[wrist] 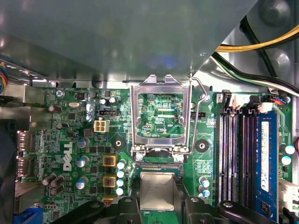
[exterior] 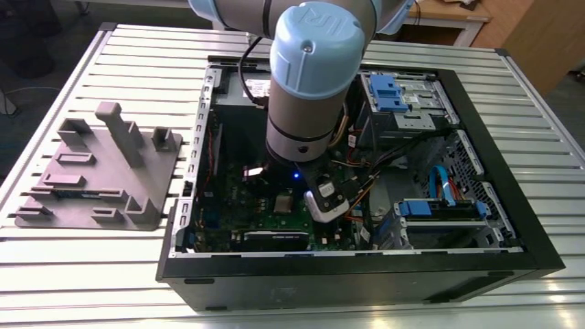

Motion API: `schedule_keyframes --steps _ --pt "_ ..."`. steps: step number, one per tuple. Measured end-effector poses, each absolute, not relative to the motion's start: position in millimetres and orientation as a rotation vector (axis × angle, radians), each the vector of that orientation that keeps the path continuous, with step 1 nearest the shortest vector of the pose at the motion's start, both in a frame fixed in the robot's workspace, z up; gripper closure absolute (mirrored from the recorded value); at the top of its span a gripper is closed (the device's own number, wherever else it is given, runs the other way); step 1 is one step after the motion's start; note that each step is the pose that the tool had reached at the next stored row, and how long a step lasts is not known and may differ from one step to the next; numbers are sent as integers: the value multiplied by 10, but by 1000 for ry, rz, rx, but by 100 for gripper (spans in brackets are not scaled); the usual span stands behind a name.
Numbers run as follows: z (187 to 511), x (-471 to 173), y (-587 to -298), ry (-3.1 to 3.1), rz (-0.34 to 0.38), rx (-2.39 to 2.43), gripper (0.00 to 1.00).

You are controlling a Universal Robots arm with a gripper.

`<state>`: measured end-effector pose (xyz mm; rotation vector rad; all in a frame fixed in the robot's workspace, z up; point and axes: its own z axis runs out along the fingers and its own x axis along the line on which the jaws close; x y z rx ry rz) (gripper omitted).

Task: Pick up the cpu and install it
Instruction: 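Place the cpu into insertion slot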

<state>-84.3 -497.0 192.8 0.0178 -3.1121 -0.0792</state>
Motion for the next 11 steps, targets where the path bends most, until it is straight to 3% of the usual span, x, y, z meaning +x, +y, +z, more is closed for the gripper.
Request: schedule_keyframes --steps 11 --pt "1947 -843 -4971 -3112 -80 18 62"
